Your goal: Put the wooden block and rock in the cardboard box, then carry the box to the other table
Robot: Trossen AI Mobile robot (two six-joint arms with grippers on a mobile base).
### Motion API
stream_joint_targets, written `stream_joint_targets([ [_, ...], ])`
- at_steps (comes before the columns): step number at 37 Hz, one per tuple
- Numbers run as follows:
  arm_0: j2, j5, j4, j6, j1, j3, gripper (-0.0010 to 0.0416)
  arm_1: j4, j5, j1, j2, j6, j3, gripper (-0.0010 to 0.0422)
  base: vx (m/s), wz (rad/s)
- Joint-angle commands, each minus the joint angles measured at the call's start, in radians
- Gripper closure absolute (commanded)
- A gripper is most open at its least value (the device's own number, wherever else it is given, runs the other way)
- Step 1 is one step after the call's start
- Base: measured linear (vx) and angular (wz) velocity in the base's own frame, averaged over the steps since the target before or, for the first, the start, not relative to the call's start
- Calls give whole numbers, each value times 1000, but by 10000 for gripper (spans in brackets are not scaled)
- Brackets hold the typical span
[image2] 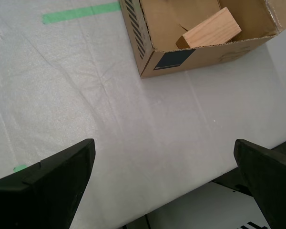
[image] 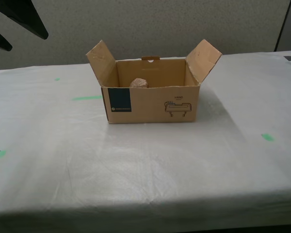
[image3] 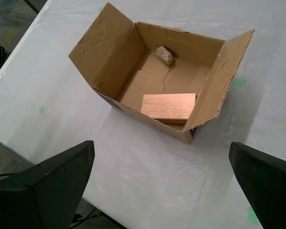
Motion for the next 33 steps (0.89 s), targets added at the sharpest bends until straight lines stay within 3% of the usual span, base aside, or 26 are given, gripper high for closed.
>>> stream_joint_targets([
  [1,0,1,1,0,0,0,12,1,-1,-1,0,-2,0,14,0,0],
  [33,0,1,1,0,0,0,12,1,-1,-1,0,-2,0,14,0,0],
])
